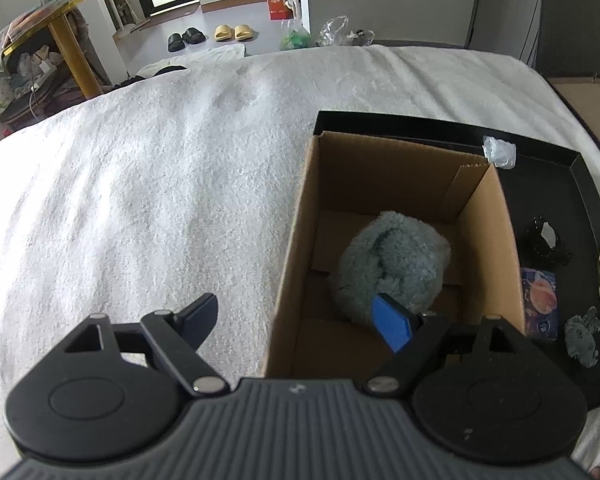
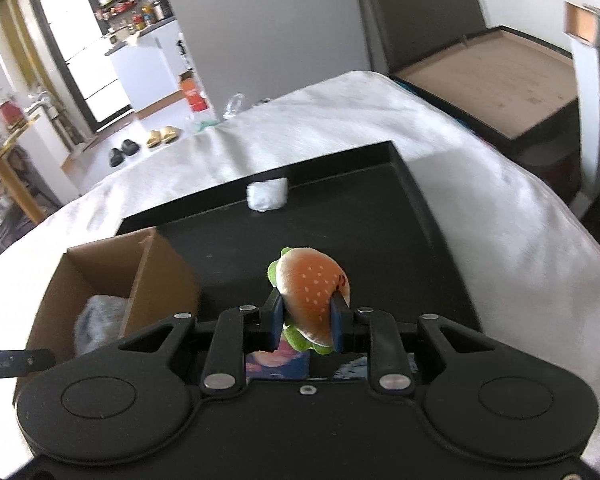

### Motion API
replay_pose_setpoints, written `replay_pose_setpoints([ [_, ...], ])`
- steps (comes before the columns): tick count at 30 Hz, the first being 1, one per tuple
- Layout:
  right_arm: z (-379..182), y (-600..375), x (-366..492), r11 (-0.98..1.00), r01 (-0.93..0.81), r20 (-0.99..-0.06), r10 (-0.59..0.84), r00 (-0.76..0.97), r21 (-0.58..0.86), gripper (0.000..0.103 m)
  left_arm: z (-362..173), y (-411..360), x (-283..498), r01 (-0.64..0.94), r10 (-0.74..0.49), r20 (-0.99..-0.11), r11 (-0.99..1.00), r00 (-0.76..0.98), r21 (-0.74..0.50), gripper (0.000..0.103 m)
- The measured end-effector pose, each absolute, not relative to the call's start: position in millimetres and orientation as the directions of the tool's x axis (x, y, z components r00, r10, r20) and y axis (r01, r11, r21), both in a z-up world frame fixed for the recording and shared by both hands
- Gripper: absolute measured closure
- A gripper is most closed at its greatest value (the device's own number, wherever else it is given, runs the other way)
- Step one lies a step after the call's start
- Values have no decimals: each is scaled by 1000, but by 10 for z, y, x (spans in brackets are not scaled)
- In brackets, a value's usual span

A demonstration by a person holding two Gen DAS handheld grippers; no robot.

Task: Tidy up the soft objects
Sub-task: 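Carry the hamburger plush with the right gripper over the box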

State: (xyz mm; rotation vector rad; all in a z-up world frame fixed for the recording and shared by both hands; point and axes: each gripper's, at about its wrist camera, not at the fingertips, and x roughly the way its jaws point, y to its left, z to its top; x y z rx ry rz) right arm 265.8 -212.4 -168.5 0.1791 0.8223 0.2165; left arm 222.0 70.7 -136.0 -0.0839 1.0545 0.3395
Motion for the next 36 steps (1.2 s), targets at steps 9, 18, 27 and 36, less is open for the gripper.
replay_pose_setpoints([
  [9,-1529,-1720,2628,954,-227,-723,297,624,196,80,-1371,851,2142,-302,194,-867,952,459,54,21],
  [18,-1410,-1479,2667,955,-241,-735,289,614,174,80,-1419,956,2114,-287,143,-870,958,473,1,26],
  [27,-1267,-1179,2692,954,-269,-729,279,625,135,80,-1489,1076,2114,-296,83,-874,952,478,-72,46],
  [36,-1259,-797,2657,943,-318,-730,287,621,100,80,-1538,1192,2076,-307,43,-875,944,482,-123,72],
])
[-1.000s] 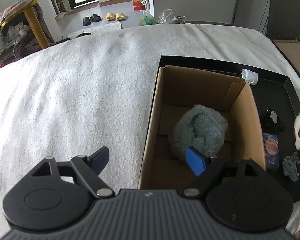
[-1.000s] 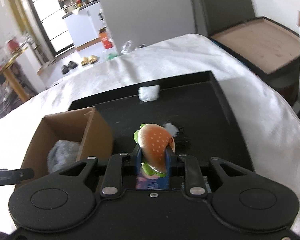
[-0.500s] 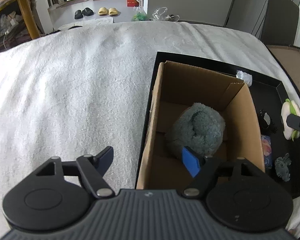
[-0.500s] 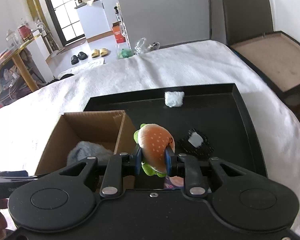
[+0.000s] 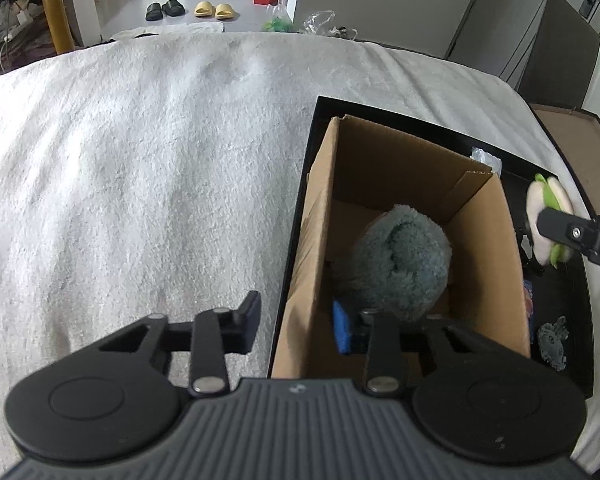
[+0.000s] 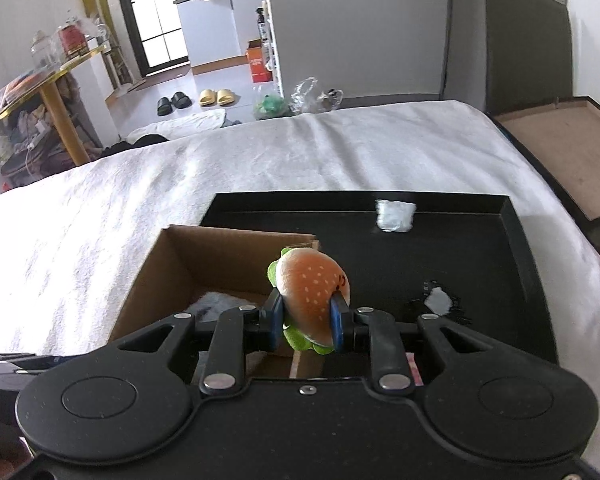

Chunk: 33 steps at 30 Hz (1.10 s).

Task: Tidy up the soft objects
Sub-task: 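Carry the hamburger plush with the right gripper over the box, then open the right gripper to drop the hamburger into the box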

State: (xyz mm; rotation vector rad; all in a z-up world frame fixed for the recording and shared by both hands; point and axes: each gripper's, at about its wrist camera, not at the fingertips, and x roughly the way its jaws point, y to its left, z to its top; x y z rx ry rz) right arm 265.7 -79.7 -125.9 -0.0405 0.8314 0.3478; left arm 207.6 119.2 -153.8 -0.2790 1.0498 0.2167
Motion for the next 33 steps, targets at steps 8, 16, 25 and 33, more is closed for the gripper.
replay_pose_setpoints([
  [8,-1258,-557,2640,930,-358,-727,305,615,87,80,-1601,1236,2057,-303,9,-876,940,482,-157,88],
  [16,-1315,-400,2684,924,-378,-741,292,604,56,80,-1625,1236,2082,-307,1,-876,937,482,-168,92],
  [25,-1289,-249,2758,922,-388,-731,271,626,9,56,-1610,1237,2113,-314,1,-882,935,472,-167,91],
  [33,-1294,-350,2653,927,-375,-735,268,623,20,54,-1601,1216,2102,-299,0,-880,941,475,-162,91],
])
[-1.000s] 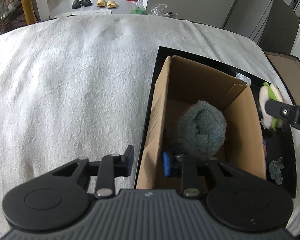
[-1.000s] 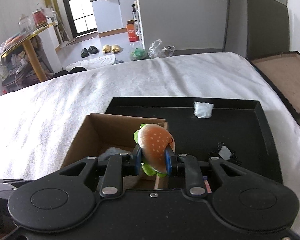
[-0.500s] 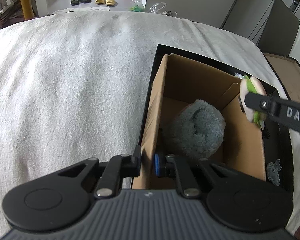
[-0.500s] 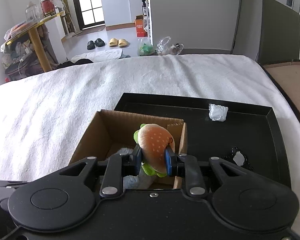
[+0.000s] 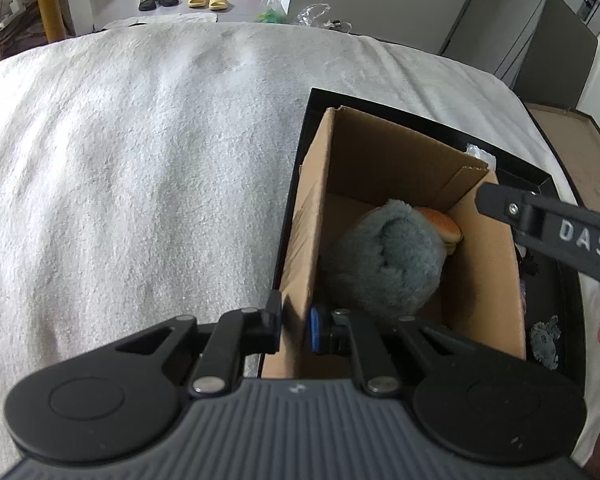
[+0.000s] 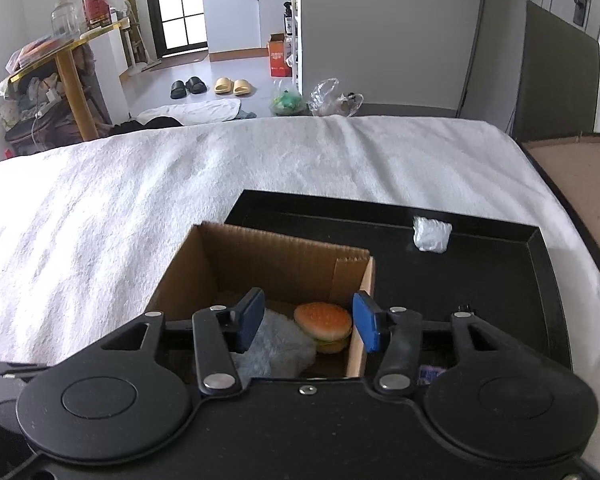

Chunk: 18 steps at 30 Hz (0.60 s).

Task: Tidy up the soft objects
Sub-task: 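Open the right gripper to drop the hamburger into the box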

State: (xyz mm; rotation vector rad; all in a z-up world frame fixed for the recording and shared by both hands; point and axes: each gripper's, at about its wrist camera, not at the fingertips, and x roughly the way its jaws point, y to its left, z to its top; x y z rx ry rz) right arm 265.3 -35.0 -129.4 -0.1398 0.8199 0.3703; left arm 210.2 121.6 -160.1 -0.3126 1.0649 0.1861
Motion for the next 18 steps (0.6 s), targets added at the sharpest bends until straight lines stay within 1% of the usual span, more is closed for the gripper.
replay_pose_setpoints([
  [2,-1290,-383,2616,927,-373,-734,271,623,26,53,-1602,1207,2099,-303,4,-882,940,472,-158,91],
  [4,-1275,-427,2568,930,-367,-729,270,629,28,48,-1597,1199,2099,-302,7,-884,941,468,-153,91],
  [7,-1270,-521,2508,937,-346,-727,269,632,47,45,-1583,1185,2099,-302,17,-887,943,461,-139,91],
  [9,-1282,-585,2474,941,-333,-726,267,634,55,45,-1569,1160,2093,-297,30,-888,947,458,-121,88],
  [14,-1362,-759,2382,955,-286,-730,251,635,79,44,-1538,1122,2060,-291,58,-891,953,451,-85,86],
  [15,-1385,-797,2369,957,-279,-733,248,634,83,44,-1532,1117,2055,-291,64,-891,954,450,-79,85],
  [17,-1429,-864,2336,961,-263,-734,241,635,88,43,-1523,1105,2046,-291,73,-892,954,447,-68,78],
  [18,-1446,-893,2327,962,-255,-735,239,635,92,42,-1516,1096,2040,-293,83,-891,954,446,-58,69],
])
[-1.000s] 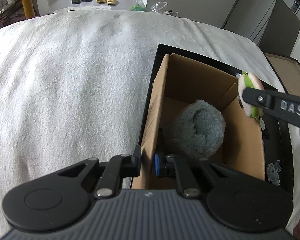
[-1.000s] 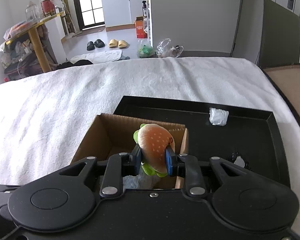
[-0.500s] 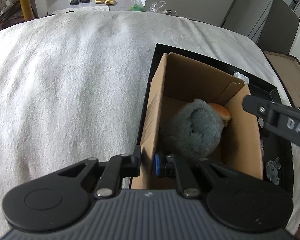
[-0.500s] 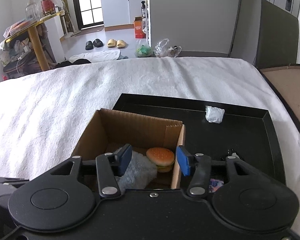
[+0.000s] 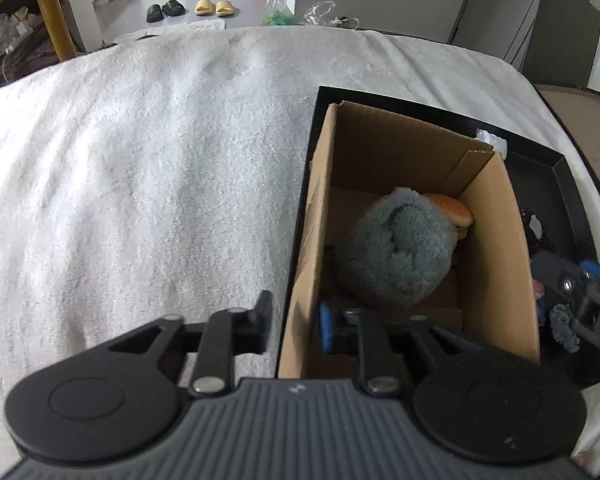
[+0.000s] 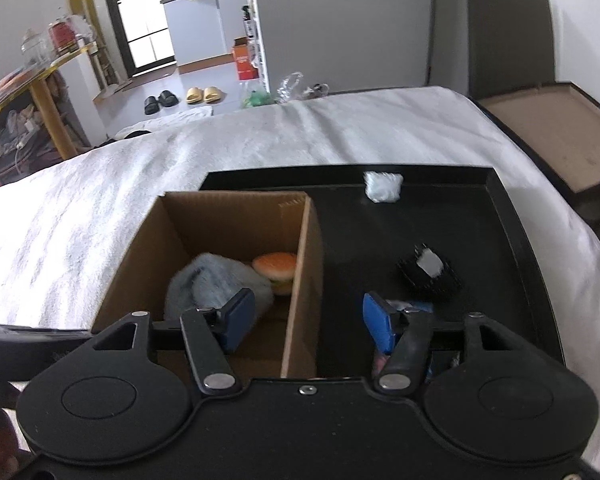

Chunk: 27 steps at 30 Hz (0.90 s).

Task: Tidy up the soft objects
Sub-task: 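Open the right gripper to drop the hamburger into the box, then grasp the blue denim plush on the tray with the right gripper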

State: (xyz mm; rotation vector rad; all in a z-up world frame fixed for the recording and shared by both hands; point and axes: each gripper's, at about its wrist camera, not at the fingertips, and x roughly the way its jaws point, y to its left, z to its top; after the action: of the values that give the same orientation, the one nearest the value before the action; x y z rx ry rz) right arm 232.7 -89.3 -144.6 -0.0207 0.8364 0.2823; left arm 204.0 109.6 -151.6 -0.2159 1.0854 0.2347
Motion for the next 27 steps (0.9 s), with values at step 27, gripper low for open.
replay_pose_setpoints([
  [27,-1975,-1580,2163,974,-106,-740,221,635,200,34,-1396,636,2117,-244,224,-866,962,447,122,28],
])
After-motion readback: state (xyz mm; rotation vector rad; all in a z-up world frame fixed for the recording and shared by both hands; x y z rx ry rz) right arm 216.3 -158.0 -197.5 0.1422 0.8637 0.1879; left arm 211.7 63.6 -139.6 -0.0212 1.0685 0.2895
